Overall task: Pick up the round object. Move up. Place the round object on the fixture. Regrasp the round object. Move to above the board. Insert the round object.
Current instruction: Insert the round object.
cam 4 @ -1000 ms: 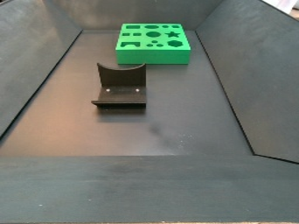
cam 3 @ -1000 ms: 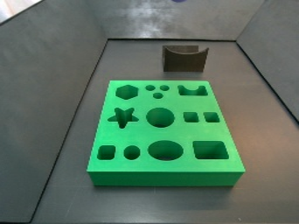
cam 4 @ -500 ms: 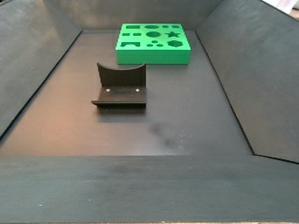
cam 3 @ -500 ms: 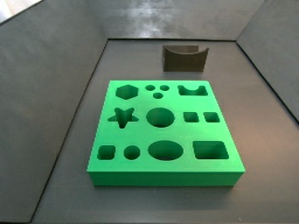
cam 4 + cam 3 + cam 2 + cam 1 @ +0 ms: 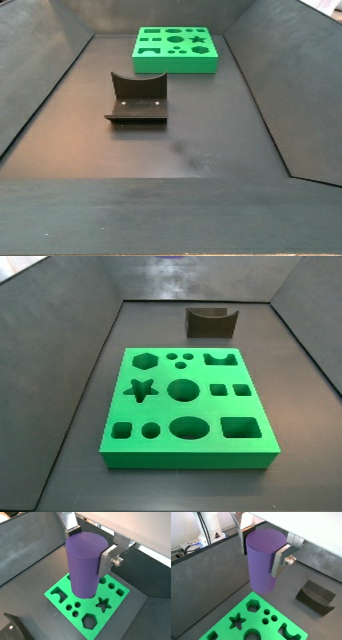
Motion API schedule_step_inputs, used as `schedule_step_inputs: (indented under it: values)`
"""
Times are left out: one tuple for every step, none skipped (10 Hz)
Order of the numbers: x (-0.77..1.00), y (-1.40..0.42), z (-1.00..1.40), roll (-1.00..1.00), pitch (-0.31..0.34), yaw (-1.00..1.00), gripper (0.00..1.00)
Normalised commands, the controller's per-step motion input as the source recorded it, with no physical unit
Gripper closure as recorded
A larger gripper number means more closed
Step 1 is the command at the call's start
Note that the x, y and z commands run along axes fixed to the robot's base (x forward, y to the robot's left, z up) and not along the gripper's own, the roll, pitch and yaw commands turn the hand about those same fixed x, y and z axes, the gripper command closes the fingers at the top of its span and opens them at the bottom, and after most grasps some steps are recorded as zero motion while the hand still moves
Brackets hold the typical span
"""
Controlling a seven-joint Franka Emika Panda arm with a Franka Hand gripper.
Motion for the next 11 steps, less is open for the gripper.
schedule_step_inputs:
  values:
    - [0.0, 0.0, 0.0, 0.01, 0.0, 0.0, 1.0]
    - [-0.03, -0.03, -0.09, 0.0, 0.0, 0.0, 1.0]
    - [0.24, -0.28, -0.32, 0.03, 0.0, -0.07, 1.0]
    - [0.54, -0.33, -0.43, 0.0, -0.01, -0.03, 1.0]
    - [0.57, -0.35, -0.48, 0.0, -0.066, -0.08, 1.0]
    - [0.6, -0.34, -0.52, 0.0, -0.091, -0.05, 1.0]
    - [0.54, -0.31, -0.56, 0.0, -0.101, -0.01, 1.0]
    - [0.46, -0.26, -0.57, 0.06, -0.089, 0.0, 1.0]
    - [0.4, -0.23, -0.57, 0.11, -0.081, 0.0, 1.0]
    - [0.26, -0.2, -0.6, 0.16, -0.076, 0.0, 1.0]
    - [0.15, -0.21, -0.56, 0.18, -0.053, 0.0, 1.0]
